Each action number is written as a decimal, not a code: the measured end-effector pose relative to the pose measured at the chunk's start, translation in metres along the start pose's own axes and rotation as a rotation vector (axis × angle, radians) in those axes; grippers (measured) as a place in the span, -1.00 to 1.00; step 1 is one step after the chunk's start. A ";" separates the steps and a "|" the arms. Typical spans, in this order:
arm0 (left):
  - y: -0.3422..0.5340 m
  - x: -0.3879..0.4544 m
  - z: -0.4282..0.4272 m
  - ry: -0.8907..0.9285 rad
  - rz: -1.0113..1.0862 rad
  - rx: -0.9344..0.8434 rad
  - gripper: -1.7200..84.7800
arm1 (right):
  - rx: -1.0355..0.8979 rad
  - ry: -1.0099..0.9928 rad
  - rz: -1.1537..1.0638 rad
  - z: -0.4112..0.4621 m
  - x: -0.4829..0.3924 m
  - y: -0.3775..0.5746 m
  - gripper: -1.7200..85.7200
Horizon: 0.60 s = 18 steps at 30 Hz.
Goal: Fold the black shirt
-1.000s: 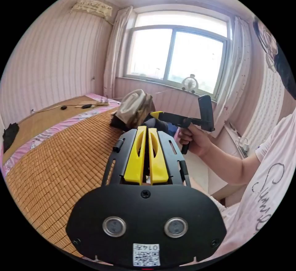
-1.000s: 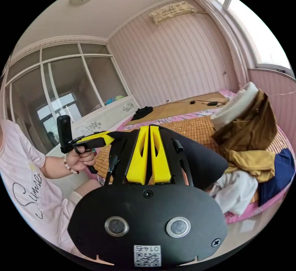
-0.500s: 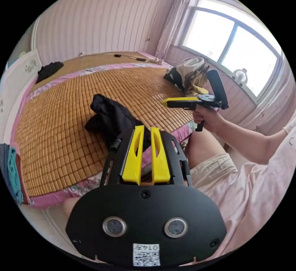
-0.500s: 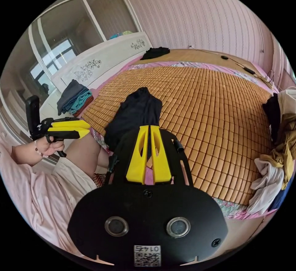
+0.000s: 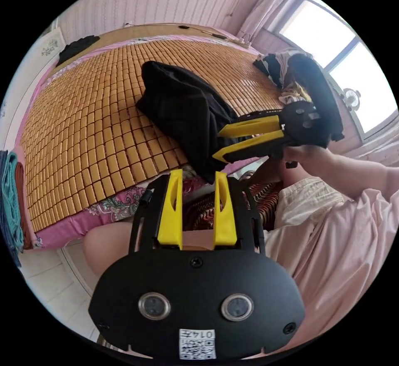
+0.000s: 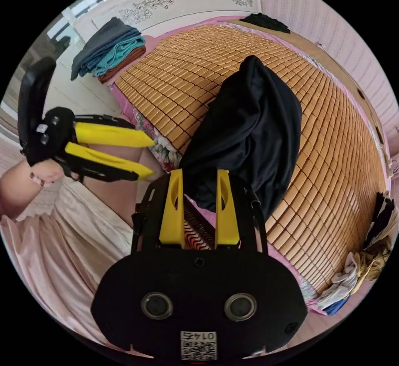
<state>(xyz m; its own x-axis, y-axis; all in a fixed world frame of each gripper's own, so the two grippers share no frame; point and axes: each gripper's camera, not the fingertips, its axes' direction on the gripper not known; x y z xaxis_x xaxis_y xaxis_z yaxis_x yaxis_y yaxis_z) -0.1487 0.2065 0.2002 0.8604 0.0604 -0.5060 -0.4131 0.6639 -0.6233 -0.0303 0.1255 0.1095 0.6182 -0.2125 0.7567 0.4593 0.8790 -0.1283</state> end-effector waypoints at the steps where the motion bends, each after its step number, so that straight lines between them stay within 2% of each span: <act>1: -0.004 -0.003 0.003 0.015 -0.006 -0.015 -0.70 | 0.009 -0.009 0.011 -0.002 0.002 -0.002 -0.71; 4: -0.018 -0.016 0.019 0.088 -0.034 -0.102 -0.69 | 0.033 0.043 0.004 -0.003 0.006 -0.015 -0.71; 7: -0.028 -0.021 0.025 -0.009 -0.010 -0.186 -0.75 | -0.041 0.034 0.025 0.019 0.019 -0.036 -0.72; 10: -0.029 -0.032 0.013 -0.006 0.008 -0.182 -0.89 | -0.021 0.005 0.070 0.014 0.038 -0.039 -0.90; 15: -0.011 -0.064 -0.049 0.091 -0.004 0.009 -0.96 | 0.263 0.058 0.291 -0.088 0.115 0.025 -0.94; 18: -0.001 -0.081 -0.078 0.123 -0.035 0.092 -0.97 | 0.337 0.050 0.437 -0.134 0.164 0.080 -0.95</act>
<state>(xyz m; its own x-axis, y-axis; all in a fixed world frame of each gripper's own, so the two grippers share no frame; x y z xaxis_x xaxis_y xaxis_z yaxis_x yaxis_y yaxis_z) -0.2418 0.1427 0.1954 0.8284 -0.0526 -0.5576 -0.3493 0.7297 -0.5878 0.1933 0.1036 0.1377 0.7390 0.1894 0.6465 -0.0712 0.9762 -0.2046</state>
